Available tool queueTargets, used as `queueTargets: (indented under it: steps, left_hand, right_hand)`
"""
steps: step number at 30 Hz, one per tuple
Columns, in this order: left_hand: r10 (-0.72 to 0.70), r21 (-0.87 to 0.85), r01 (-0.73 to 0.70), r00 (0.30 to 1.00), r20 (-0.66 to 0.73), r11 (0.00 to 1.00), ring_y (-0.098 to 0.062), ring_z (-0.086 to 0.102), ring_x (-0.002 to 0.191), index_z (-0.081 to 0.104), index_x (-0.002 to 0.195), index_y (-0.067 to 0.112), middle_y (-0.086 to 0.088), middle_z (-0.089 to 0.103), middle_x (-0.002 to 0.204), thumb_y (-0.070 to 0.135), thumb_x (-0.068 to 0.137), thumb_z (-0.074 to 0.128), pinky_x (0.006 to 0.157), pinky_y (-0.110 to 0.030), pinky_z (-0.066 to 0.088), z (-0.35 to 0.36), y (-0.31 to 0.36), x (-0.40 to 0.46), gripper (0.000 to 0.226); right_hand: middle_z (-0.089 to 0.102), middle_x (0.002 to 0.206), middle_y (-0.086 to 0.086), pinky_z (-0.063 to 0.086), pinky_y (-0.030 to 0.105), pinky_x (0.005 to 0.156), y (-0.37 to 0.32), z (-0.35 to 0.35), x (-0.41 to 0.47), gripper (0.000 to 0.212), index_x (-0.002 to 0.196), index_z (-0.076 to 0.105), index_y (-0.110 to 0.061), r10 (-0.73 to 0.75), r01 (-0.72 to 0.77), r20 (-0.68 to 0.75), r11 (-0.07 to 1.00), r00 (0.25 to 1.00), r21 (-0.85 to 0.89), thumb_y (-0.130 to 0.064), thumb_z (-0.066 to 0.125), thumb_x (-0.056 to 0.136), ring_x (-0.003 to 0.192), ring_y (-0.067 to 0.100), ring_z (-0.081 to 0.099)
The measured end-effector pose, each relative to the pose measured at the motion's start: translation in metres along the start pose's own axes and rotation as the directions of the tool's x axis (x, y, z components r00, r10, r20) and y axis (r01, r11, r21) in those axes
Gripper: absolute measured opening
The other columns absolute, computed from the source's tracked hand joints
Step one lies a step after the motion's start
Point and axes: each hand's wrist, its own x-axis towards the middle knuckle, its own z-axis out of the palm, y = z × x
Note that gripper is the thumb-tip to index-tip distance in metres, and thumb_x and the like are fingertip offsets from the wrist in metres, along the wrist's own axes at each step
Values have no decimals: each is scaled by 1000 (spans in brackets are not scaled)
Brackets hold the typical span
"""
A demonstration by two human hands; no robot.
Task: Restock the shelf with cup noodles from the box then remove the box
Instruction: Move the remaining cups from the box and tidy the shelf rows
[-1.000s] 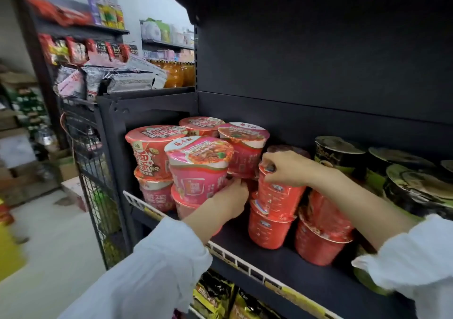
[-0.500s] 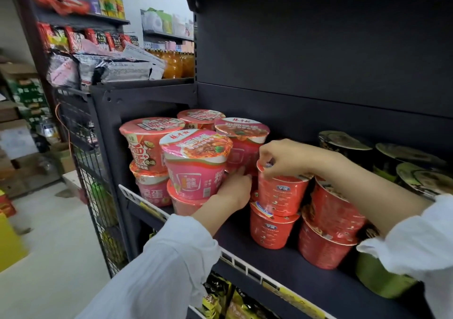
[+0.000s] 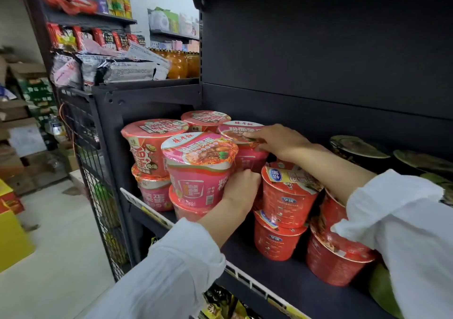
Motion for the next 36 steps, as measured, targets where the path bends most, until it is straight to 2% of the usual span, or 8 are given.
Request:
queueTargets:
  steps: [6, 10, 13, 15, 19, 26, 33, 36]
  left_hand:
    - [-30, -221, 27, 999, -12, 975, -31, 62, 98, 66, 102, 2, -16, 66, 104, 3, 92, 45, 79, -34, 45, -6, 1, 16, 23]
    - [-108, -379, 118, 993, 47, 918, -30, 58, 104, 66, 94, -1, -18, 63, 106, -3, 87, 46, 85, -34, 45, 2, -7, 13, 22]
    - [-80, -155, 105, 983, 163, 982, -40, 22, 139, 49, 134, 6, -22, 27, 147, 6, 95, 42, 116, -45, 21, 17, -9, 0, 40]
    - [-85, -51, 98, 974, 209, 994, -40, 4, 144, 32, 145, 15, -18, 4, 154, 11, 97, 40, 117, -47, 13, 24, -14, -9, 49]
    - [-49, 75, 38, 986, 157, 996, -40, 10, 141, 34, 144, 16, -21, 13, 150, 15, 97, 39, 116, -48, 15, 22, -9, -11, 47]
    - [-65, -111, 96, 965, 255, 989, -39, 10, 139, 43, 137, 15, -13, 18, 147, 18, 94, 46, 114, -54, 17, 9, -1, 14, 43]
    - [-98, -199, 151, 963, 252, 968, -31, 5, 145, 18, 145, -8, -21, 4, 156, -2, 94, 36, 119, -32, 6, -1, -15, 6, 54]
    - [-119, -234, 181, 960, 255, 955, -30, 8, 145, 34, 138, -7, -21, 12, 155, 1, 96, 36, 119, -31, 8, 1, -12, 4, 43]
  right_hand:
    - [48, 138, 10, 38, 43, 102, 1, -1, 6, 44, 143, 35, -38, -66, 63, -1, 955, 998, -290, -33, 37, 99, 126, 32, 46]
    - [48, 138, 11, 40, 44, 102, 8, 2, 8, 44, 143, 36, -36, -80, 76, -13, 974, 997, -212, -34, 37, 100, 125, 33, 47]
    - [51, 135, 10, 41, 41, 102, 14, 5, 9, 44, 141, 42, -32, -75, 71, -30, 990, 997, -126, -42, 31, 100, 122, 32, 51]
    - [51, 135, 9, 42, 42, 103, 14, 6, 9, 44, 140, 43, -34, -77, 72, -37, 990, 996, -122, -45, 29, 100, 122, 31, 51]
    - [49, 136, 10, 42, 43, 103, 11, 2, 8, 44, 143, 37, -35, -89, 87, -5, 978, 996, -187, -38, 36, 99, 123, 32, 50]
    - [45, 136, 14, 41, 42, 104, 15, 1, -2, 47, 145, 33, -36, -67, 58, -36, 975, 997, -213, -39, 40, 99, 124, 34, 49]
    - [45, 131, 14, 37, 40, 105, 30, 8, 11, 45, 143, 35, -39, -58, 57, -6, 986, 998, -156, -37, 37, 98, 123, 34, 45]
    - [45, 131, 13, 37, 40, 106, 32, 11, 12, 46, 144, 33, -37, -51, 47, -26, 988, 998, -144, -35, 39, 99, 122, 31, 45]
